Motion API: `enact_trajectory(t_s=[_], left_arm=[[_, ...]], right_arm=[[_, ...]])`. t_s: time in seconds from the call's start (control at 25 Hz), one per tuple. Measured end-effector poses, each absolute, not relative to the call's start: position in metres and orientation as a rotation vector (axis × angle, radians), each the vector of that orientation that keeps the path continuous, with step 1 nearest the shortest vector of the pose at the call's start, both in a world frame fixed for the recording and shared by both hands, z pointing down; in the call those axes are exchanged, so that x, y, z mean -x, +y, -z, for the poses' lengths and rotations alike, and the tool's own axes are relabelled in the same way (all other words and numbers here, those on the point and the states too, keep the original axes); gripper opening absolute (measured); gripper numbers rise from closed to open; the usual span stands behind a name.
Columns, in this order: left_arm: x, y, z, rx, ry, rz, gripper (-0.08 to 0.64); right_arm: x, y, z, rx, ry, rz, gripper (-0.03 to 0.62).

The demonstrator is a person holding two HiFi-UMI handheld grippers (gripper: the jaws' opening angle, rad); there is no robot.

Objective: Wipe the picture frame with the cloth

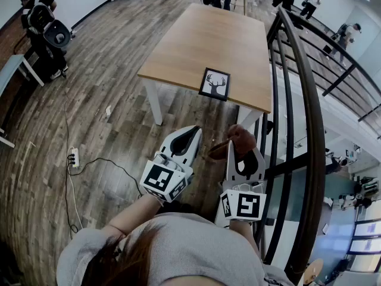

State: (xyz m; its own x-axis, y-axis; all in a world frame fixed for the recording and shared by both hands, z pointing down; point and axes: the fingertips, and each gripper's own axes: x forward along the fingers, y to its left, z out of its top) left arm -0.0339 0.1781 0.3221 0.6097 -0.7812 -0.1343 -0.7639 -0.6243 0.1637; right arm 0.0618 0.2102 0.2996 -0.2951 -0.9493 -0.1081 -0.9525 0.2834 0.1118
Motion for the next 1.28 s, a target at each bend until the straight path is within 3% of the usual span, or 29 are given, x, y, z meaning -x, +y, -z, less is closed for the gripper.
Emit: enact_trajectory(t_s=[0.64, 1.28], left_arm=[[0.016, 0.143, -0.336, -2.717, -1.351, 0.319, 0.008], [0.018, -0.076, -0.348, -2.705, -1.302, 0.208, 0.008]], right_arm=[[-0.087, 0.166, -0.313, 1.821, 2.515, -0.230, 0.133], [-0.082, -0.044, -0.309, 1.876, 2.485, -0.234, 0.133]])
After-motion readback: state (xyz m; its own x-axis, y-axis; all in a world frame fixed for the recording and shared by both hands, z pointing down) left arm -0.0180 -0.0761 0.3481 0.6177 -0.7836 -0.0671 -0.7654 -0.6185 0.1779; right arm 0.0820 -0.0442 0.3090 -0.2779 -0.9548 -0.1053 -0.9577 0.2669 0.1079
